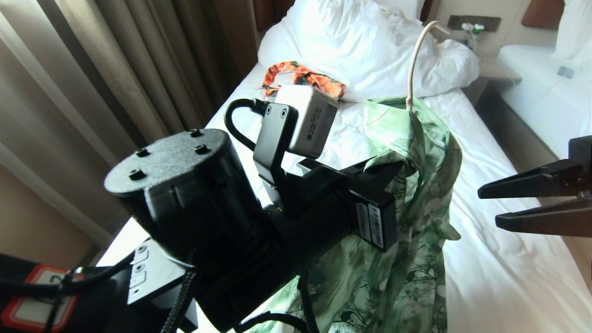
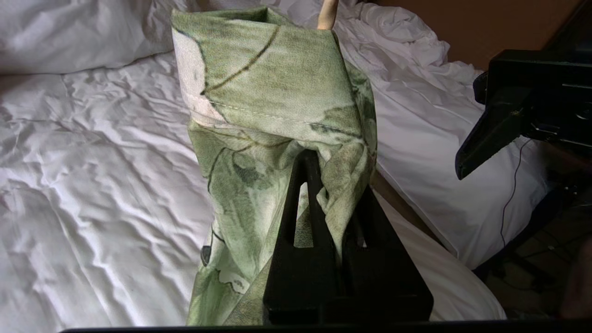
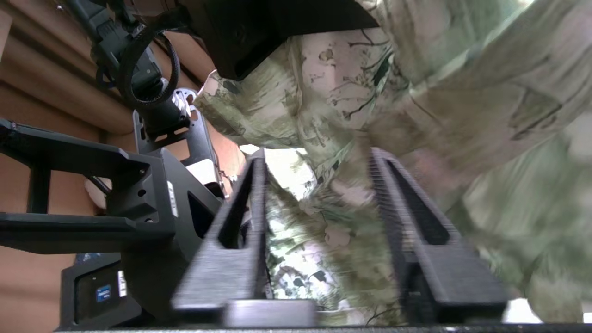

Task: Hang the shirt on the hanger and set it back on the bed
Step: Hook the other side of the shirt onto the hanger

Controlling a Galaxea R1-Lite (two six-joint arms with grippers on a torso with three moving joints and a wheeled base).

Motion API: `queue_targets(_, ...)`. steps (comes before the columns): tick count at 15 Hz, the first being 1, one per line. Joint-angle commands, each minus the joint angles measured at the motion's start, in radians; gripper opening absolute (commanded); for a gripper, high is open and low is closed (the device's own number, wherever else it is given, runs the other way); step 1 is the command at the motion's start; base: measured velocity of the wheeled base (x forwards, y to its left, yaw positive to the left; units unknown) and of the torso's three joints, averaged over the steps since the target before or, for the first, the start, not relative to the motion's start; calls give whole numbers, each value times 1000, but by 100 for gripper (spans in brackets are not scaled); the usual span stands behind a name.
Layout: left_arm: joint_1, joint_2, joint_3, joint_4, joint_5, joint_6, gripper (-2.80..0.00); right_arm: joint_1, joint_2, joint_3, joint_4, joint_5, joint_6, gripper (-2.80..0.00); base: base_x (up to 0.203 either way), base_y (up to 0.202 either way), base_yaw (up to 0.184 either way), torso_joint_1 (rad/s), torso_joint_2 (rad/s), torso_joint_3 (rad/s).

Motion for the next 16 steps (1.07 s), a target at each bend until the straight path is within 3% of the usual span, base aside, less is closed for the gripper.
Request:
queue_targets(1,2,-14,-1,-7,1,0,-280,-8,-21,-33,6,5,33,0,0,0,0,0,0,0)
queue_targets(5,0,-23,-4,-4,-1,1,-280,-12,9,-248,18,-1,181,0,0,0,0,0,0,0)
queue_targets(6,0,-28,-5,-2,-1,1,-280,-9,31,-315,43,-18,199,-280,0,0,0,0,0,0)
queue_targets(9,-2,-36,-7,2,-4,1,-280,2,119,-493,150,-85,253,-280,0,0,0,0,0,0)
queue_targets(15,-15,-46,7,15,-9,0,-280,144,182,-522,164,-287,256,-280,0,0,0,0,0,0)
queue_targets(16,-15,-46,10,15,-9,0,-280,152,181,-523,166,-295,232,0,0,0,0,0,0,0)
